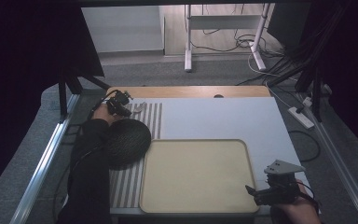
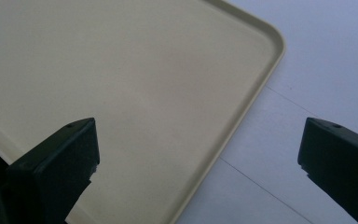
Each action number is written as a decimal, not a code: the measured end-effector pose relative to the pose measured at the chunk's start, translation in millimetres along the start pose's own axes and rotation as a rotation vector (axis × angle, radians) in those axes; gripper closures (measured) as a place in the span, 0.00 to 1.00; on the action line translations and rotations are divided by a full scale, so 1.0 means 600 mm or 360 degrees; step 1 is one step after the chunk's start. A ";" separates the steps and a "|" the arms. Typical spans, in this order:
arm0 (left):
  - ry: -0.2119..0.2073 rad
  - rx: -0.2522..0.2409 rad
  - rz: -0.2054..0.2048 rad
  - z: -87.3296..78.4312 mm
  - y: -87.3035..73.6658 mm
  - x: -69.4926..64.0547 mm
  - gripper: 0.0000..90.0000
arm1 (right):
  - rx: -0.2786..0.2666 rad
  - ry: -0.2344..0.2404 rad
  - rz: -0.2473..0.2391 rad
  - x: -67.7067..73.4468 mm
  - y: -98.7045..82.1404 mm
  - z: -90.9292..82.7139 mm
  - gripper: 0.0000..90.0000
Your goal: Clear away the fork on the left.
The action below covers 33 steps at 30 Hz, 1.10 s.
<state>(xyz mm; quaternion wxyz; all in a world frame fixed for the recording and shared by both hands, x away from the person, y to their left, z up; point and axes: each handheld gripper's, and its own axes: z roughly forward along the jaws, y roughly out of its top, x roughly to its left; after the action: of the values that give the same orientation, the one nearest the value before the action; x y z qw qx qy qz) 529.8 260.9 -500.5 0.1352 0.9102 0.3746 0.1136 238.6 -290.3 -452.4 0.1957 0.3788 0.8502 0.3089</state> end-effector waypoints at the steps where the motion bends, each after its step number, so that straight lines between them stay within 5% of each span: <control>1: 0.0008 0.0010 -0.0004 -0.005 -0.002 0.002 0.96 | -0.0001 0.0001 -0.0001 0.000 0.000 0.000 0.00; 13: 0.0081 0.0055 -0.0041 -0.047 -0.030 0.016 0.96 | 0.0005 0.0000 -0.0003 0.000 0.000 0.001 0.00; 22: -0.0046 0.0062 -0.0141 -0.067 -0.049 0.006 0.96 | 0.0007 0.0001 -0.0012 0.001 0.000 0.001 0.00; 33: -0.0144 0.0075 -0.0139 -0.078 -0.064 -0.036 0.96 | 0.0018 -0.0003 -0.0023 0.002 0.001 0.002 0.00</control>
<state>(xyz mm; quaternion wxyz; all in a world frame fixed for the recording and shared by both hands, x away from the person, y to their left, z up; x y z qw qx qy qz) 475.7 279.5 -471.4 0.1353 0.9002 0.4099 0.0574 238.7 -288.5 -453.1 0.1965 0.3740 0.8545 0.3024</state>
